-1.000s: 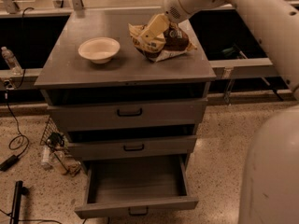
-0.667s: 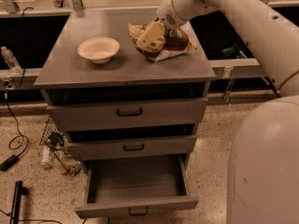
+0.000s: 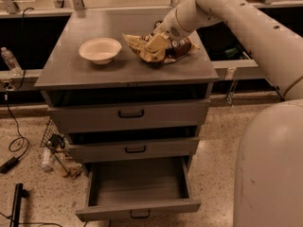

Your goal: Place brown chip bag into bottom drawer

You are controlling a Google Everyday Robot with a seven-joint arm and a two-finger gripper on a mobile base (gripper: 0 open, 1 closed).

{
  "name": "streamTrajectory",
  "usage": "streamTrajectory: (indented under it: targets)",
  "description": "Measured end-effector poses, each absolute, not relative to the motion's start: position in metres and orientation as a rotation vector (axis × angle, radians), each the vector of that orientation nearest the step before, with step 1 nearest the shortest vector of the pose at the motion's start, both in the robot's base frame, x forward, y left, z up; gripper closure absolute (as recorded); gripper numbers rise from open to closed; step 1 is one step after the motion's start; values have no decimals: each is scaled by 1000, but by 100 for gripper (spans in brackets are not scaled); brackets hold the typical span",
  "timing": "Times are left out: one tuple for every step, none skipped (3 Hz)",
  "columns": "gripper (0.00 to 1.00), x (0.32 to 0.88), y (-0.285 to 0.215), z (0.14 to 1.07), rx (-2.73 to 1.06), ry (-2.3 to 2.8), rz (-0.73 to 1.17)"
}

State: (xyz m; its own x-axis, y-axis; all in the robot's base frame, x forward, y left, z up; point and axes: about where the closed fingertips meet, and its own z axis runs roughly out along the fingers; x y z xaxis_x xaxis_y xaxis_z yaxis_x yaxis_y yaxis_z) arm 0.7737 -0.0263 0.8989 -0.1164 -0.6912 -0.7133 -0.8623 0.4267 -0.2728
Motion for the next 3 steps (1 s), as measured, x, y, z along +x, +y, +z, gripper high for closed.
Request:
streamTrajectory:
  targets:
    - [87, 739, -36, 900, -1391, 1816, 288]
    - [100, 672, -42, 890, -1500, 1771, 361]
    - [100, 612, -50, 877, -1524, 1793, 450]
